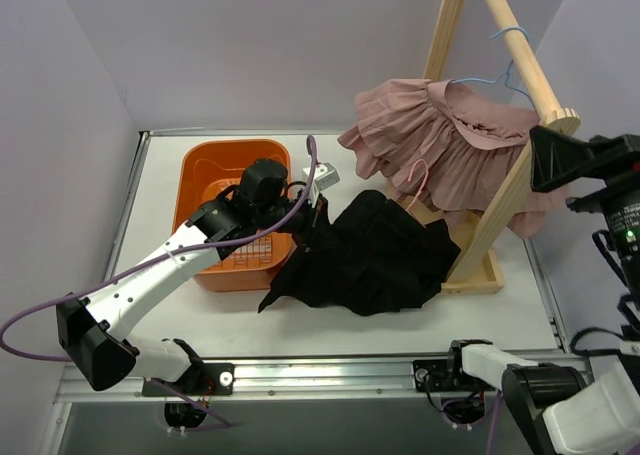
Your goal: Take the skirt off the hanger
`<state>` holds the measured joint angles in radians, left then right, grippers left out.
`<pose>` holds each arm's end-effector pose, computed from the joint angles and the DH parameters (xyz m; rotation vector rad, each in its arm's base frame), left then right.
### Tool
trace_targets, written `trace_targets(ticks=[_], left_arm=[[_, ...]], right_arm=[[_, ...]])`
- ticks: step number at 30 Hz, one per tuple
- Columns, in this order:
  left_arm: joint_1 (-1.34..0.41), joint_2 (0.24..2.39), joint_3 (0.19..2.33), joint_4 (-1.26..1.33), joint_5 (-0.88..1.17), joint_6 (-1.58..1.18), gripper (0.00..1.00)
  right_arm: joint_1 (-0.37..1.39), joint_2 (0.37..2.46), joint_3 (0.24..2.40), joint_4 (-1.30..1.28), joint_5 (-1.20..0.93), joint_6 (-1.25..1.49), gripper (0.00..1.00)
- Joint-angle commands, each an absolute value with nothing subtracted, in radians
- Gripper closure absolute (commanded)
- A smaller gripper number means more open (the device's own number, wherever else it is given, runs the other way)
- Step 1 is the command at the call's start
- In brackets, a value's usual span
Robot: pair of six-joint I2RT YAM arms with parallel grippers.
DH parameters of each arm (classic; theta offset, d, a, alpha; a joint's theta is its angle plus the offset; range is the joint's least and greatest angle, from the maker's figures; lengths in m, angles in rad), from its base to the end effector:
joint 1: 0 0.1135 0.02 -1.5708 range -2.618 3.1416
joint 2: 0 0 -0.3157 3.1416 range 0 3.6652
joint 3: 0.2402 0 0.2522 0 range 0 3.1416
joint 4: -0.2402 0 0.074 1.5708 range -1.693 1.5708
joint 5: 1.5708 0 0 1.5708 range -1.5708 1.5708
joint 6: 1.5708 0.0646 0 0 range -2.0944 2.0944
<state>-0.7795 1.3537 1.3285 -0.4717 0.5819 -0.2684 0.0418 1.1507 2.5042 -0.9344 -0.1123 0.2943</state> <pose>0.1962 -0.2438 0.4146 0.9288 2.0147 -1.2167 0.0114 0.0077 0.7101 0.0463 1.1609 0.3623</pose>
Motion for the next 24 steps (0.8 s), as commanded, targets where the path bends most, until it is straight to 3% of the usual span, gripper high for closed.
trace_targets(ticks=[1,7,13,19,24], left_arm=[[-0.747,1.309,1.376,-0.456,0.546,-0.259,0.98],[-0.574,1.209,1.283,-0.443,0.552,-0.313,0.98],[-0.548,1.203,1.279,-0.454,0.601,-0.302,0.98],[-0.548,1.201,1.269,-0.428,0.643,-0.296,0.98],[-0.549,1.207,1.249,-0.410,0.686,-0.273,0.98]], right_arm=[[-0.093,1.256,2.493,-0.784,-0.523,0.411,0.04],[-0.164,1.328,2.410,-0.666,-0.707,0.541,0.04],[-0.132,1.306,2.232,-0.461,-0.722,0.615,0.03],[0.081,1.266,2.091,-0.353,-0.641,0.652,0.03],[0.346,1.175,1.837,-0.305,-0.421,0.609,0.04]])
